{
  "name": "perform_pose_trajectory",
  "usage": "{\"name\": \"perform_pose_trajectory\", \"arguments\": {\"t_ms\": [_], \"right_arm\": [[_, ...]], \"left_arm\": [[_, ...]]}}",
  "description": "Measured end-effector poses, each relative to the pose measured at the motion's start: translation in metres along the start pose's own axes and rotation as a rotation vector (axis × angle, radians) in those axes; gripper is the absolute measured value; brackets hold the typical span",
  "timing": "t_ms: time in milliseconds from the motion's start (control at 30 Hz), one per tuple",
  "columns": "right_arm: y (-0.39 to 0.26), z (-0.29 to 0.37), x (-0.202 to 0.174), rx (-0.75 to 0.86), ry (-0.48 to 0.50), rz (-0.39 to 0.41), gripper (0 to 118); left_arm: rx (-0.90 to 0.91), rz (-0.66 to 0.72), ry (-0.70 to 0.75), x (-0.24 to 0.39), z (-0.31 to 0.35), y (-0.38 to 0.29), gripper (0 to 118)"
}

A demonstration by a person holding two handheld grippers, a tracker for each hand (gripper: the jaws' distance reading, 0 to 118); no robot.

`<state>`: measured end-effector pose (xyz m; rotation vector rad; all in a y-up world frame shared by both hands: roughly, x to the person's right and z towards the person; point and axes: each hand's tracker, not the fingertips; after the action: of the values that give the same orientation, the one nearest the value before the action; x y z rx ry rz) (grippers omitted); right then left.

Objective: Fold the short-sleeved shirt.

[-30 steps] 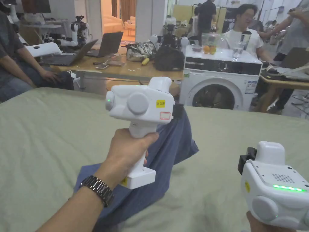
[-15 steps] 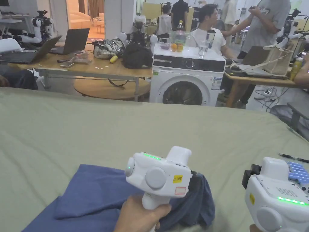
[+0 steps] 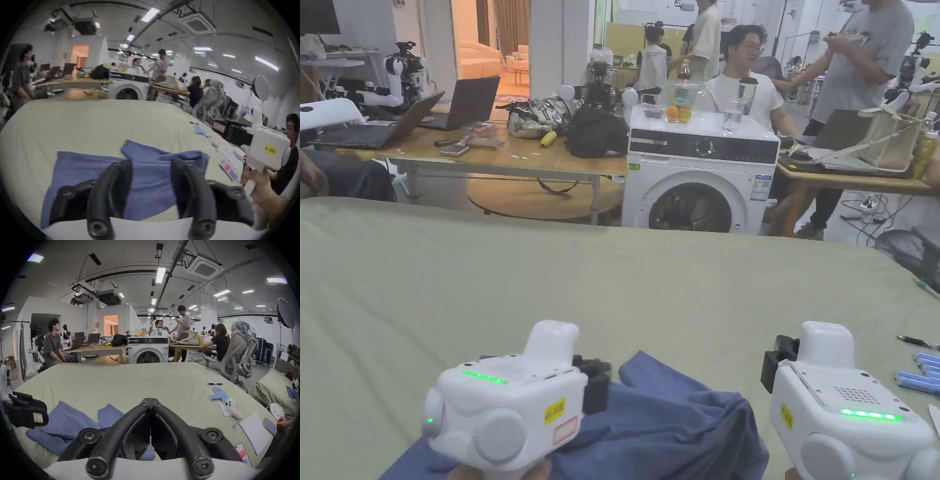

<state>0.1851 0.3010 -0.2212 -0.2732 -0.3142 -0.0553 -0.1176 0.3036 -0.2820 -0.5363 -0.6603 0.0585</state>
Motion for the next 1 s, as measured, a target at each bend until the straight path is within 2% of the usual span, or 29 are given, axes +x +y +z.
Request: {"name": "perform_pose_trajectory", "arguments": {"t_ms": [67,233,367,600,633,700,733,767,833,933,967,1000], "right_arm": [[-0.002,-0.002,-0.009,-0.004,0.015,0.000,0],[-0.009,-0.012,-0.025,-0.032,0.048,0.009,0],[-0.010,-0.023,-0.032,-0.056,0.063,0.012,0],[-0.007,-0.034,-0.033,-0.072,0.070,0.030,0],[-0.007,-0.035,-0.032,-0.076,0.067,0.031,0],[-0.007,-0.036,-0.027,-0.084,0.064,0.027,0],[-0.007,-0.037,-0.025,-0.088,0.058,0.026,0],[-0.007,-0.038,-0.023,-0.094,0.053,0.026,0],[-0.008,-0.039,-0.016,-0.102,0.042,0.023,0],[-0.009,-0.041,-0.004,-0.126,0.019,0.021,0],[-0.009,-0.042,0.001,-0.134,0.015,0.020,0],[-0.010,-0.043,0.005,-0.140,0.010,0.022,0]], "left_arm": [[0.000,0.008,0.090,-0.017,0.005,-0.009,0],[-0.059,0.093,0.168,-0.072,0.015,-0.013,0],[-0.077,0.139,0.193,-0.119,0.007,0.014,0],[-0.252,0.198,0.218,-0.192,-0.063,0.067,0],[-0.291,0.208,0.220,-0.199,-0.076,0.070,2],[-0.363,0.239,0.224,-0.214,-0.105,0.071,37],[-0.378,0.236,0.265,-0.217,-0.117,0.068,60],[-0.387,0.231,0.306,-0.219,-0.127,0.064,69],[-0.420,0.257,0.314,-0.228,-0.152,0.055,67],[-0.565,0.286,0.308,-0.226,-0.181,0.028,67],[-0.566,0.202,0.342,-0.219,-0.186,0.021,67],[-0.491,0.137,0.363,-0.216,-0.182,0.021,65]]}}
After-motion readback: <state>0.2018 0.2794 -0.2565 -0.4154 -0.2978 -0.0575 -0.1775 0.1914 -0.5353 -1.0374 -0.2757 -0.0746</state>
